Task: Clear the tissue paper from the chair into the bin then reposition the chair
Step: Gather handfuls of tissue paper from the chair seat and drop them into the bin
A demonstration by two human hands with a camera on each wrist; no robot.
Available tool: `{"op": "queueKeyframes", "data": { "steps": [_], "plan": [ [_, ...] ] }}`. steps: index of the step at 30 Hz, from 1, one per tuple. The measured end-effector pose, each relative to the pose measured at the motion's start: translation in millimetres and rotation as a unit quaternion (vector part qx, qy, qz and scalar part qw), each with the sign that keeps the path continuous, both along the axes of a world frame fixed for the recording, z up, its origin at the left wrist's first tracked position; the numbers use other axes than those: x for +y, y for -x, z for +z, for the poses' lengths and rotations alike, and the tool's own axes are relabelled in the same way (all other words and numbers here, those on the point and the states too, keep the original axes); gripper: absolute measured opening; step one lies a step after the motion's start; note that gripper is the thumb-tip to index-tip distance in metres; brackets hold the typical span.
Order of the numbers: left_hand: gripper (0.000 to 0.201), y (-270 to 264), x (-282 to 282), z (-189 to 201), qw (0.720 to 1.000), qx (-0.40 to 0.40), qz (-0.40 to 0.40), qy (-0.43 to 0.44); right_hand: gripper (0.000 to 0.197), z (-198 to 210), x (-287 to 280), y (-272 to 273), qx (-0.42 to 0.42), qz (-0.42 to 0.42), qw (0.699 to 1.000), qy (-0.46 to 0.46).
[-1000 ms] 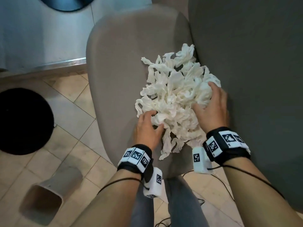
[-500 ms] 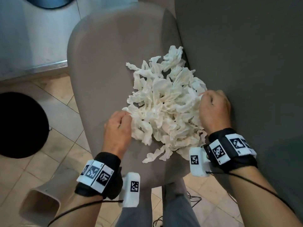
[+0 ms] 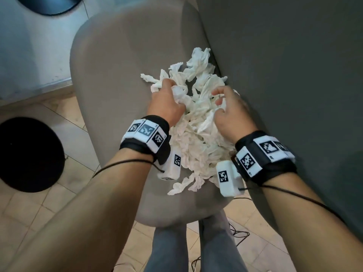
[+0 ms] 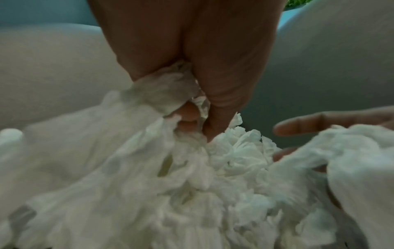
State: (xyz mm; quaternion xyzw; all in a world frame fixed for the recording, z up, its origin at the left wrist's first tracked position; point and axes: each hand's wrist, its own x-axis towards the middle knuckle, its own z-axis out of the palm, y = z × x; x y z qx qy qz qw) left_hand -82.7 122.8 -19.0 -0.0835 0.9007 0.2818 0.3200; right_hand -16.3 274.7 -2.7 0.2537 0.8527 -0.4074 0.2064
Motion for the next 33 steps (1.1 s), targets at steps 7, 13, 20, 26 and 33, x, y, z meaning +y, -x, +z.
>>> {"op": "queueKeyframes", "data": {
  "steps": [7,13,20,26,33],
  "plan": [
    [0.022,-11.6,-26.5,6.3,0.994,-0.014,0.086,-0.059,0.038,-22.0,-9.8,20.7,-0.109,0.169,0.976,-0.083],
    [0.019,-29.0,-65.1,28.1,0.943,0.040,0.282,-0.172,0.031,-11.5,-4.1,19.0,-0.080,0.059,0.993,-0.068],
    [0.026,-56.1,-100.3,26.7,0.934,0.056,0.322,-0.143,0.014,17.9,2.8,-10.9,0.022,0.005,0.998,-0.058],
    [0.023,-75.2,-112.4,0.7,0.972,-0.004,0.224,-0.067,0.027,13.7,-16.9,-28.7,0.023,0.022,0.999,0.028],
    [0.048,-103.9,-94.1,-21.7,0.986,-0.090,0.136,-0.043,0.047,-6.1,-51.1,-24.9,-0.108,0.167,0.978,-0.068]
  ]
}}
